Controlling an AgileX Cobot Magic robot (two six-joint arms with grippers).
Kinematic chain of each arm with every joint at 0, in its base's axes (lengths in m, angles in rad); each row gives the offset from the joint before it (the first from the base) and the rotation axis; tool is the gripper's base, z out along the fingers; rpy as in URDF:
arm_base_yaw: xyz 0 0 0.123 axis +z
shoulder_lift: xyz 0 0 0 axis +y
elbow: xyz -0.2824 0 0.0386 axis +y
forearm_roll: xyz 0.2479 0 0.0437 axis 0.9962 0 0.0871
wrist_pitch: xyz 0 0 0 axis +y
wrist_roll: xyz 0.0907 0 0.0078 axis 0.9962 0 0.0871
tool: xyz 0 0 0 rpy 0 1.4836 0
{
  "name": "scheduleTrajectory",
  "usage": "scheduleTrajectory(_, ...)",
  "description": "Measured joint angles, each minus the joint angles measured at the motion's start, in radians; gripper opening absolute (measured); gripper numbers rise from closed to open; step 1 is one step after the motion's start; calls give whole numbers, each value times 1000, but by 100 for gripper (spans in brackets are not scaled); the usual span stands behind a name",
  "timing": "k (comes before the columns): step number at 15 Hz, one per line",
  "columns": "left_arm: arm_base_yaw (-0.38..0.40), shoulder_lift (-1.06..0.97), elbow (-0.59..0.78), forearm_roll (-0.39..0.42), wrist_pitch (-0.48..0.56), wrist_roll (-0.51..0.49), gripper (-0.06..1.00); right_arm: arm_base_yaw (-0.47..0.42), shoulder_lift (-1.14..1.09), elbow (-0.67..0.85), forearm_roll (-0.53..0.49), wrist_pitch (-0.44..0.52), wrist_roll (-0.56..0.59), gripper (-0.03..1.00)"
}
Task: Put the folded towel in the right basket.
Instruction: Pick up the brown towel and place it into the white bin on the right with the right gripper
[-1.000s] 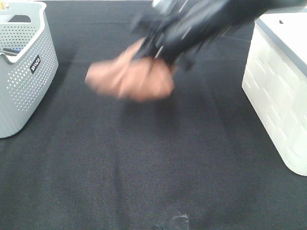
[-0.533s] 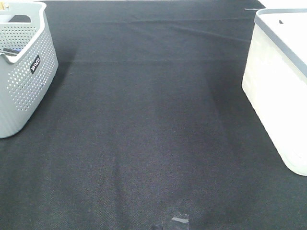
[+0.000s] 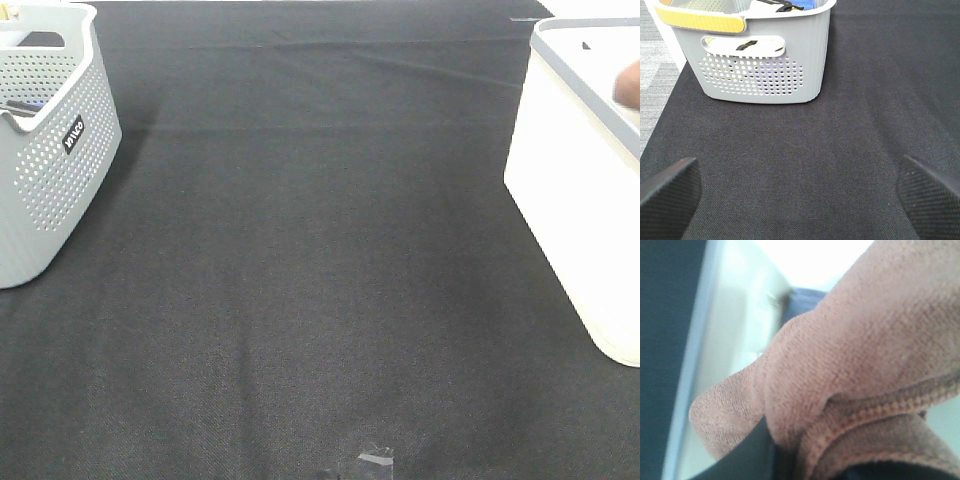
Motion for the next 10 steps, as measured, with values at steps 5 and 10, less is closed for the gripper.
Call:
scheduleTrajectory(5,0,0,0,0,0,0,99,0,108,1,-129,-56,28,22)
scheduleTrajectory(10,0,0,0,0,0,0,99,0,163,1,-134,-63,87,22)
